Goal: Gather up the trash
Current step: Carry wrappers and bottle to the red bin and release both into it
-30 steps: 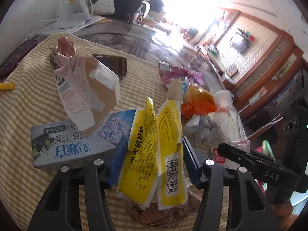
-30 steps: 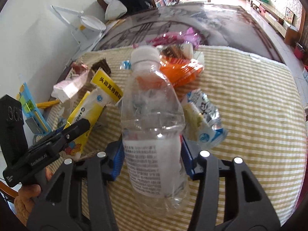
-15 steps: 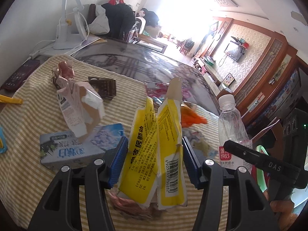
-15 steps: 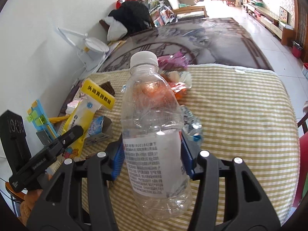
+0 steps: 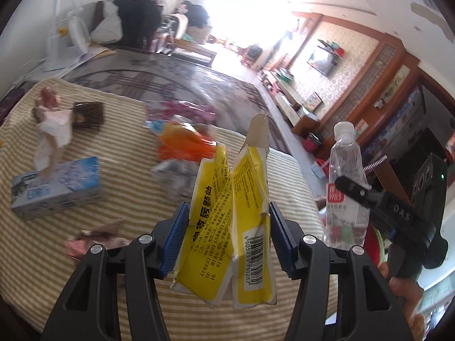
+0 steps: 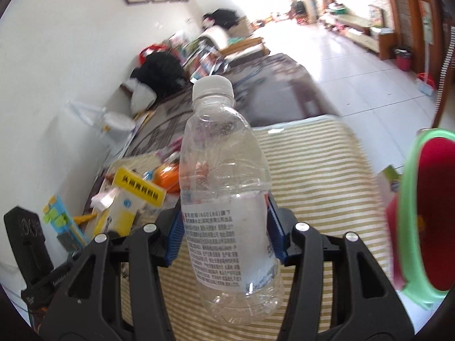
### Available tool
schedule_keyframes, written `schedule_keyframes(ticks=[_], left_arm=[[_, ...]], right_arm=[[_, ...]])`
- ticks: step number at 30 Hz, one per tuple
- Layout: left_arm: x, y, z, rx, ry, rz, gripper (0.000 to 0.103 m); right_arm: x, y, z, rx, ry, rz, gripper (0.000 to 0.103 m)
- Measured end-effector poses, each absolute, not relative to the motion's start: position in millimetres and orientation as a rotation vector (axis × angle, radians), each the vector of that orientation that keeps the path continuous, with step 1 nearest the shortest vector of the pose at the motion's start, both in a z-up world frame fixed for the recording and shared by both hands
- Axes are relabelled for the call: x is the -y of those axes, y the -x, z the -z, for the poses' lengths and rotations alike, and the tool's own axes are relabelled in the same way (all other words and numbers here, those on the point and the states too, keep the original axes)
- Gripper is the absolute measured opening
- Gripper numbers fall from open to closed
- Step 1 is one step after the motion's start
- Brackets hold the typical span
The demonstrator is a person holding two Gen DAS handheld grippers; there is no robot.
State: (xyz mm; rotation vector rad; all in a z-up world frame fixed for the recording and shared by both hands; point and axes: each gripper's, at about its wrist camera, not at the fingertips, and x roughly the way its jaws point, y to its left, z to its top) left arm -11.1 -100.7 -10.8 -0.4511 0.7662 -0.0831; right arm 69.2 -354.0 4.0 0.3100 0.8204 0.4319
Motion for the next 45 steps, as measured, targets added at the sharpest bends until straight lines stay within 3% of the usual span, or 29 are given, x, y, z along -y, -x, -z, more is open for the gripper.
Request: schedule_keyframes(ticks=[13, 20, 22, 27, 34, 45], left_arm=[[167.6, -3.4, 14.1, -0.828, 0.397, 0.216, 0.054], [212.6, -9.2, 11.0, -0.847, 0.339, 0.311, 0.054], [223.1, -11.9, 9.6, -0.848, 0.328, 0.336, 0.054], [258.1, -17.3, 6.9, -0.861, 0.297, 0.416, 0.054], [317.6, -30.6, 3.0, -0.863, 0.231, 0.539, 0.054], [404.1, -67.8, 4.2, -0.903, 0.192, 0.708, 0.058]], right_arm=[[507.9, -46.0, 13.3, -0.758, -0.5, -0.049, 0.049], [538.3, -44.0, 28.2, -0.778, -0.565, 0.052, 0.05], [545.6, -40.7, 28.3, -0.761, -0.586, 0.077, 0.07], [571.3, -22.8, 13.2, -0.655, -0.6, 0.169, 0.085], [600.2, 1.1, 7.9, -0.554, -0.69, 0.309, 0.092], [616.8, 29.0, -3.8, -0.401, -0.73, 0.44, 0.095]])
